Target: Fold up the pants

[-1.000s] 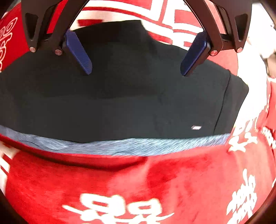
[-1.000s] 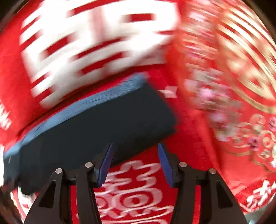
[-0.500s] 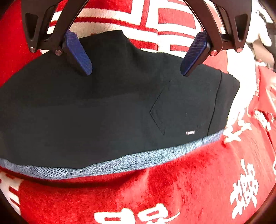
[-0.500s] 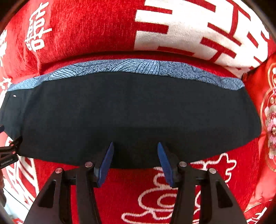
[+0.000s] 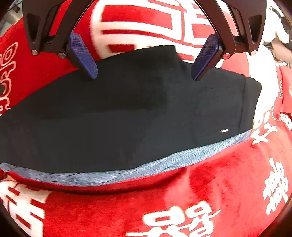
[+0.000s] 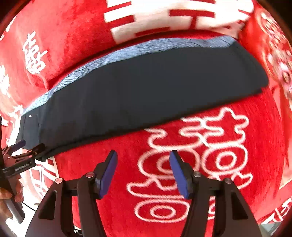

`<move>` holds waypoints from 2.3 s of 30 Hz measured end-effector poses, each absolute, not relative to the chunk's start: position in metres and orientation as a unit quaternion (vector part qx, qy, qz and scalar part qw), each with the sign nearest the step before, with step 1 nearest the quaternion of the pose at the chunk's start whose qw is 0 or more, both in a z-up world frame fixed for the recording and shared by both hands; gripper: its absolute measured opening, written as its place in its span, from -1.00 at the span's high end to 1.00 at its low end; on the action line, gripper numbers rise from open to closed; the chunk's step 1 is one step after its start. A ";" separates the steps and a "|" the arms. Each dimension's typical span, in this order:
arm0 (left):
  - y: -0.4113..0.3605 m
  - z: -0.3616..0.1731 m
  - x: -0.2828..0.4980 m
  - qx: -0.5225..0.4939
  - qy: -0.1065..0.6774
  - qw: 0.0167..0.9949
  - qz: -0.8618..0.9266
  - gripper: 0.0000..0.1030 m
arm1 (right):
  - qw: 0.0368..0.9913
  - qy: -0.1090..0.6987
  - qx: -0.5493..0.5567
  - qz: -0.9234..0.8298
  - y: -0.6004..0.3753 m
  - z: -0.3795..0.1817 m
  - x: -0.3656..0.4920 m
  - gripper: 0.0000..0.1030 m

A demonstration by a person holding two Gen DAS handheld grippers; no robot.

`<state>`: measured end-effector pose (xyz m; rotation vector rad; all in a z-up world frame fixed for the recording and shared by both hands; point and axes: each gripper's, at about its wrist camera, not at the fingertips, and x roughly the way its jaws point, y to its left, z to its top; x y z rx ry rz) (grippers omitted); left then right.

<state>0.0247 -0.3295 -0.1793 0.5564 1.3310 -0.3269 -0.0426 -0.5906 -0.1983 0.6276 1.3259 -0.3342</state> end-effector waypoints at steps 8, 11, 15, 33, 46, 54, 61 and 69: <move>-0.385 -0.177 -0.002 0.268 0.605 0.728 -0.182 -1.00 | 0.725 0.567 0.358 -0.158 -0.619 -0.209 -0.086 -0.29; -0.408 -0.178 -0.011 0.272 0.606 0.721 -0.198 -1.00 | 0.723 0.550 0.388 -0.155 -0.626 -0.216 -0.101 -0.29; -0.441 -0.179 -0.026 0.277 0.605 0.715 -0.216 -1.00 | 0.724 0.519 0.433 -0.137 -0.637 -0.221 -0.112 -0.31; -0.550 -0.169 -0.022 0.244 0.600 0.734 -0.204 -1.00 | 0.695 0.414 0.565 -0.162 -0.727 -0.224 -0.135 -0.43; -0.554 -0.189 0.010 0.249 0.610 0.731 -0.178 -1.00 | 0.694 0.420 0.559 -0.174 -0.739 -0.239 -0.121 -0.43; -0.553 -0.197 0.011 0.252 0.614 0.727 -0.177 -1.00 | 0.697 0.413 0.560 -0.176 -0.745 -0.245 -0.118 -0.43; -0.559 -0.206 0.009 0.260 0.616 0.722 -0.178 -1.00 | 0.699 0.401 0.563 -0.182 -0.749 -0.249 -0.116 -0.43; -0.555 -0.210 0.004 0.253 0.614 0.725 -0.179 -1.00 | 0.703 0.353 0.585 -0.196 -0.757 -0.258 -0.114 -0.41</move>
